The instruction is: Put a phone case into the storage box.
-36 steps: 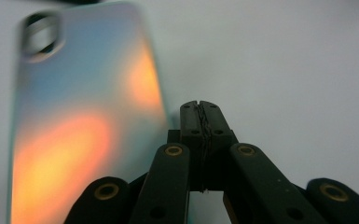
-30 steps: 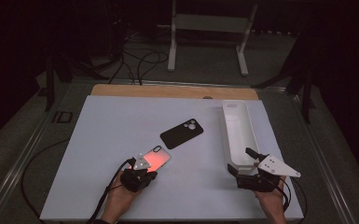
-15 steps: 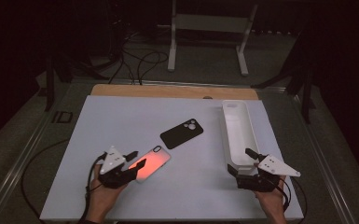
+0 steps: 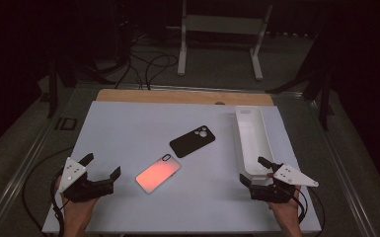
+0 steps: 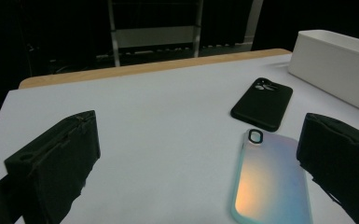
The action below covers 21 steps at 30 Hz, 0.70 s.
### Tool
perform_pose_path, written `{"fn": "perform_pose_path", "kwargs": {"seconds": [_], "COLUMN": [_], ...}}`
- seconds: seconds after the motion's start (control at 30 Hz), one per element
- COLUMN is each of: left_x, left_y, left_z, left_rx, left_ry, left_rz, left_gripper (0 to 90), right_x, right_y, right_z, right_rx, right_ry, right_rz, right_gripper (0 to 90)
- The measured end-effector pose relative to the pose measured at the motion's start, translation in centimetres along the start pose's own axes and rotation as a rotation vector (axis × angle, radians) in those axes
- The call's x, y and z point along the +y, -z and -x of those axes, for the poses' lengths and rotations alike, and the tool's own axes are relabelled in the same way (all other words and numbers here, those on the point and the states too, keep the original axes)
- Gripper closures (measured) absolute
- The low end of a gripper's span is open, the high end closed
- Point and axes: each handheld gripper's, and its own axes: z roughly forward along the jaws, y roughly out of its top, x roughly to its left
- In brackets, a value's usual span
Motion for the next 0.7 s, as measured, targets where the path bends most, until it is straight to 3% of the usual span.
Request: {"fn": "perform_pose_path", "kwargs": {"seconds": [0.2,0.43,0.6,0.7], "left_x": [-0.1,0.0,0.2,0.0], "left_y": [-0.1,-1.0,-2.2,-3.9], "left_z": [-0.2,0.3,0.7,1.6], "left_rx": [0.001,0.008,-0.047,-0.103], "left_ry": [0.007,-0.001,0.001,-0.023], "left_rz": [-0.002,-0.082,-0.152,-0.239], "left_gripper": [0.0,0.0,0.0,0.0], "right_x": [-0.1,-0.2,-0.2,-0.2], "right_y": [-0.1,-0.2,-0.2,-0.3], "right_z": [-0.1,0.0,0.0,0.0], "right_rx": [0.005,0.002,-0.003,0.001], "right_ry": [0.009,0.012,0.009,0.010], "right_rz": [-0.008,-0.020,-0.022,-0.023], "right_gripper": [9.7,9.7,9.8,9.8]}}
